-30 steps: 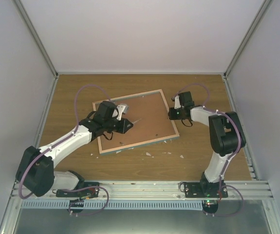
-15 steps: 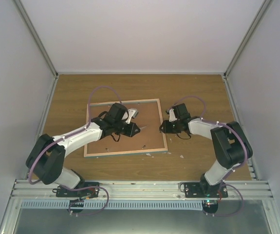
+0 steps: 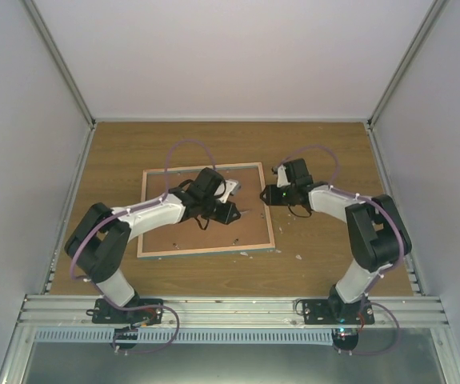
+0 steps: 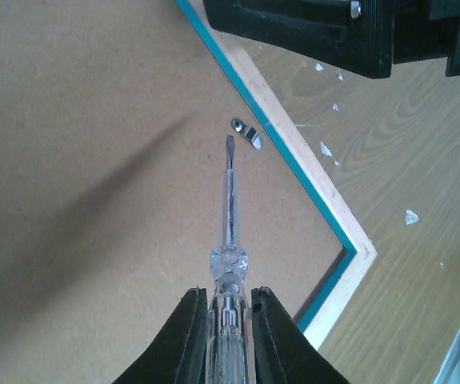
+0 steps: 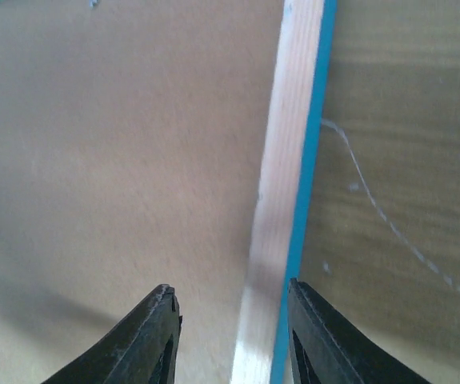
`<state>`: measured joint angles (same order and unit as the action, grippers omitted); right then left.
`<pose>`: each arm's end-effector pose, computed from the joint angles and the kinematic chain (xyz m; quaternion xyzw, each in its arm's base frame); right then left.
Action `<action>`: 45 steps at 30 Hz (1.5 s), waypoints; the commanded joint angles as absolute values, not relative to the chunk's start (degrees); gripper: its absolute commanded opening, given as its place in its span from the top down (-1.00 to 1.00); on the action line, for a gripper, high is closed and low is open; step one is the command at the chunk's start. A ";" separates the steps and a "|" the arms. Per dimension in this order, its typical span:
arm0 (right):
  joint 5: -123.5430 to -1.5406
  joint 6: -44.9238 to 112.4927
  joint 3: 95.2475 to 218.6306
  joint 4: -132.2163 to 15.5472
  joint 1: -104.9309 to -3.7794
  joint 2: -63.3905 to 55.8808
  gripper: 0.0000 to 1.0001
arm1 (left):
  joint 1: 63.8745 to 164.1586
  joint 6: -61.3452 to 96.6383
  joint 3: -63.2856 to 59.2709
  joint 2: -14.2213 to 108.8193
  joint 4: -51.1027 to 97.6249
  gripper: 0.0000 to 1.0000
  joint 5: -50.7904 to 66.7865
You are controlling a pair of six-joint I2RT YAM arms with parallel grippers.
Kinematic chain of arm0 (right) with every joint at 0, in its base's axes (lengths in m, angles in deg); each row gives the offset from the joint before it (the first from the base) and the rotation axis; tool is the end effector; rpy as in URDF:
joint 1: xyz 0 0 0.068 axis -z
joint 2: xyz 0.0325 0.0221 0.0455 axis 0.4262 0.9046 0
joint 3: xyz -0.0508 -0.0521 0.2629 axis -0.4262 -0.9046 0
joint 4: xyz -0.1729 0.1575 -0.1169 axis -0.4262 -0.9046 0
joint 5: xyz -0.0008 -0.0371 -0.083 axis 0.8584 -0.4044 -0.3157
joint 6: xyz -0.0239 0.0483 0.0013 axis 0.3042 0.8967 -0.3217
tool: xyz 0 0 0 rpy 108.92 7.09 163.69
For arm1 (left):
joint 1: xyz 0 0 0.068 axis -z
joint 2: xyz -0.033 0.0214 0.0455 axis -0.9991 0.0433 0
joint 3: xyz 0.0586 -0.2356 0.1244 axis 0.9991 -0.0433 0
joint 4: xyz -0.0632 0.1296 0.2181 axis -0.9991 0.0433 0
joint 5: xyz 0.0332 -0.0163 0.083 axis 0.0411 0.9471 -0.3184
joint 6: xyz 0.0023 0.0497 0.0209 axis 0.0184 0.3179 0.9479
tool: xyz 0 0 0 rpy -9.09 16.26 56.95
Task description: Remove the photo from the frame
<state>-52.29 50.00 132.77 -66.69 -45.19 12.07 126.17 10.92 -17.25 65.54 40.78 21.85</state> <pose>0.3057 0.1226 0.1553 -0.0224 0.9415 0.2484 0.2267 0.2530 -0.2195 0.1941 0.2252 0.9028 -0.3113 0.1934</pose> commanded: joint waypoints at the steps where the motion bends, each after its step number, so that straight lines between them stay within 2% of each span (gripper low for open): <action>1: -52.30 48.17 136.02 -64.78 -44.70 15.59 0.24 | 126.54 12.99 -13.77 68.27 37.53 1.00 22.54; 10: -52.17 48.07 136.95 -64.00 -44.62 18.99 0.41 | 127.43 13.70 -10.80 73.11 36.79 1.00 24.15; 25: -51.80 47.88 136.50 -63.80 -44.61 19.92 0.45 | 129.65 15.31 -7.27 77.29 42.10 1.00 21.83; 39: -53.61 47.36 135.99 -64.59 -44.63 18.90 0.46 | 129.92 14.80 -10.35 71.85 45.29 1.00 17.50; 45: -56.28 48.28 134.62 -66.10 -44.66 17.08 0.65 | 129.71 13.20 -12.39 66.31 43.85 1.00 16.76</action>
<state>-53.41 48.44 136.24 -64.31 -44.82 18.93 129.65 14.35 -10.87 71.00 44.92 18.15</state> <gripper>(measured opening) 0.204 0.131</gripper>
